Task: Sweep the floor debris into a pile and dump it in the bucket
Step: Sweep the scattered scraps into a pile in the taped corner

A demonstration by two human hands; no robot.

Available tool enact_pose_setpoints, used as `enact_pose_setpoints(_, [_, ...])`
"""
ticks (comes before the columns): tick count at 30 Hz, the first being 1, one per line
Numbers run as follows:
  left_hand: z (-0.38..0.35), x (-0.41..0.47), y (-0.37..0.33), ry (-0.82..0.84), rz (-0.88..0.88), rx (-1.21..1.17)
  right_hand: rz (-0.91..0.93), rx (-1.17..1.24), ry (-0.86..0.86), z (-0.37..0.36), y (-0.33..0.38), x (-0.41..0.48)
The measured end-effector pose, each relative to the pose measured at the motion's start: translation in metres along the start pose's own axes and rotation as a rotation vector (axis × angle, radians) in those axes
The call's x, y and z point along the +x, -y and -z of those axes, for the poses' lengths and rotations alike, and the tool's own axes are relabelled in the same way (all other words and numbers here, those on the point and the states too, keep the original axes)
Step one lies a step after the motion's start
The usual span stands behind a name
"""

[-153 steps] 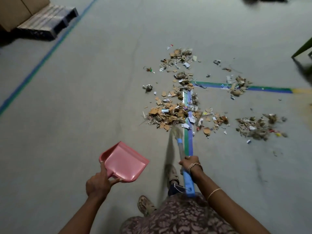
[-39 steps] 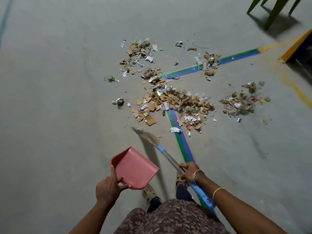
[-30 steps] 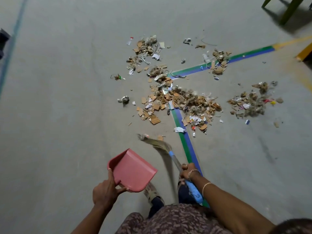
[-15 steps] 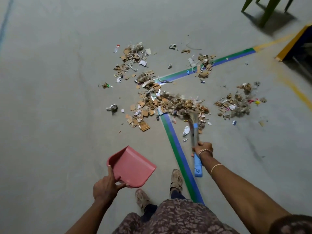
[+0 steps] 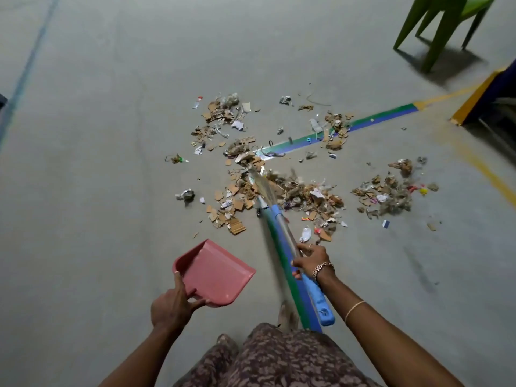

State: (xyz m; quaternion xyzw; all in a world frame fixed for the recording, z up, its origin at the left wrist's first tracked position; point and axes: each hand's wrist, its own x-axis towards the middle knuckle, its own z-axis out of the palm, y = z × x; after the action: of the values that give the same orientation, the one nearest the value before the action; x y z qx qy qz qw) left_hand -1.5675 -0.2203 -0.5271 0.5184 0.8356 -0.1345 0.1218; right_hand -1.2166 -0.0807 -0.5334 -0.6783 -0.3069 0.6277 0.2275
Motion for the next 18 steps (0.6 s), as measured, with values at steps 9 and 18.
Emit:
enact_pose_setpoints(9, [0.013,-0.038,0.042,0.04,0.209,-0.054,-0.142,-0.145,0.255,-0.11,-0.025,0.021])
enact_pose_setpoints(18, [0.016,-0.047,0.087,0.083,0.263,-0.008,-0.245,-0.188,0.17,-0.171,-0.063,0.062])
